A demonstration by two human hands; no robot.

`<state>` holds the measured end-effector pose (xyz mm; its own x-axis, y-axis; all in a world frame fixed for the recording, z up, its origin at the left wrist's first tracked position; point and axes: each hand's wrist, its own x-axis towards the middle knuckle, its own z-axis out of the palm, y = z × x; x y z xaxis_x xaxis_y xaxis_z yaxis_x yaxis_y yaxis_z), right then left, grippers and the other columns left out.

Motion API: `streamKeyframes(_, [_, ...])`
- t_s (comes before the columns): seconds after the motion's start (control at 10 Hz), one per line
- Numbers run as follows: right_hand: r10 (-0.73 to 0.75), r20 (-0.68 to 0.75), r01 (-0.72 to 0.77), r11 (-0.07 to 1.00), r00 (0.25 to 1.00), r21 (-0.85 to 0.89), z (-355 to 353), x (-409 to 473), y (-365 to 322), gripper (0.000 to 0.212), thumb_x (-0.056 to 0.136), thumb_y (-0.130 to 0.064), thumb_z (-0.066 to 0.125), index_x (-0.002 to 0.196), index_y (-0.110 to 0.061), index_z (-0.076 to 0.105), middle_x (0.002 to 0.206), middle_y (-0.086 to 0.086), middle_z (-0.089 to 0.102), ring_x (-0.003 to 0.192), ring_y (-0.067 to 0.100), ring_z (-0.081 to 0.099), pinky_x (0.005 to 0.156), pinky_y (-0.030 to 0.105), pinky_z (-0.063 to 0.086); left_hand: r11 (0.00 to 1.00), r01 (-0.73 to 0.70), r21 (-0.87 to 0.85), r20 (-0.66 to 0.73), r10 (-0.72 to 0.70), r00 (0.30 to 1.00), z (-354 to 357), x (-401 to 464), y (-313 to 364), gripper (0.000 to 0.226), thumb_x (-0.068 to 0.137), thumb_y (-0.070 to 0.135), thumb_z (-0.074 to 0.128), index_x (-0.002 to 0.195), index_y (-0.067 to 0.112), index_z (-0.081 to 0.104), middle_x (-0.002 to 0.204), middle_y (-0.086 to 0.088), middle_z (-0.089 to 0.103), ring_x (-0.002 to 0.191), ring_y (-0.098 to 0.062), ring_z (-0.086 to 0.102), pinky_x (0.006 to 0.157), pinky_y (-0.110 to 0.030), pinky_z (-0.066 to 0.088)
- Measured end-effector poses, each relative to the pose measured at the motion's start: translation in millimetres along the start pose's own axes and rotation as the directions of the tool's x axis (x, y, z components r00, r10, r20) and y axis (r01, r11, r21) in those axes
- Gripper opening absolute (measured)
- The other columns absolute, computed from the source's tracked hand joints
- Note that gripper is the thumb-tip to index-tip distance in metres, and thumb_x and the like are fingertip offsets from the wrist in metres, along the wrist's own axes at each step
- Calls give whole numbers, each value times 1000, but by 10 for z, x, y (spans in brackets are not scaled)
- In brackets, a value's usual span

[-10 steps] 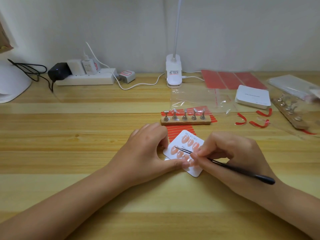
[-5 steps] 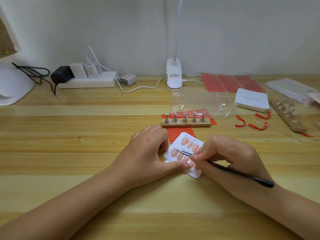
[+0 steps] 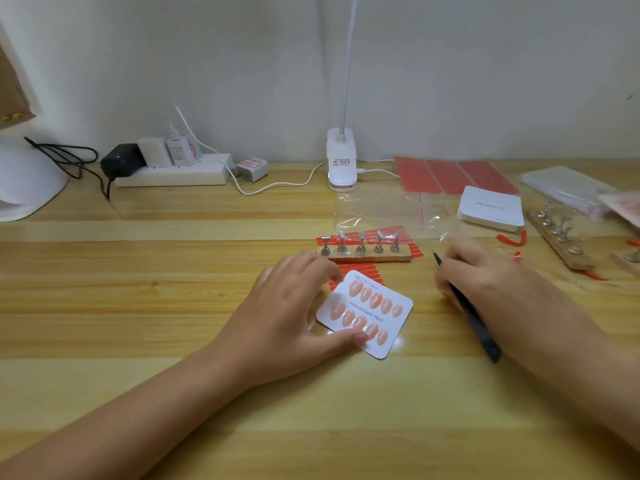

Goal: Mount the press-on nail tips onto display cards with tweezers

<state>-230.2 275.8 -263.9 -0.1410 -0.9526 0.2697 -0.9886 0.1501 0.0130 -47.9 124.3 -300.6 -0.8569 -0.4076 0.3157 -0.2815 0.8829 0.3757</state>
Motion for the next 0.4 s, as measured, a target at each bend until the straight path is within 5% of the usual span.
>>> streamKeyframes(0.1, [62,114,-48,992,992,-117,31,24,1,22,88,-3,46,102,-20,47,106,-5,33,81,15,48,61,28,38,997,-77,-2,6,77,997,-7,-9,14,56,73,67,45,113,30,56,112,23,44,110,3,39,89,-19,29])
streamKeyframes(0.3, [72,228,-16,971,971,-238,-67,77,-5,40,87,-9,43,119,-33,44,109,-11,41,94,15,51,60,27,38,997,-71,-12,29,71,997,-6,-22,3,53,75,67,42,111,32,58,112,19,52,108,6,42,90,-12,24])
streamKeyframes(0.4, [115,156,-105,992,981,-75,-325,34,220,34,90,-26,41,118,-43,50,105,-21,54,95,14,60,66,28,46,998,-51,-42,36,52,998,0,-32,19,55,74,68,41,110,31,60,109,18,51,105,6,42,91,-12,25])
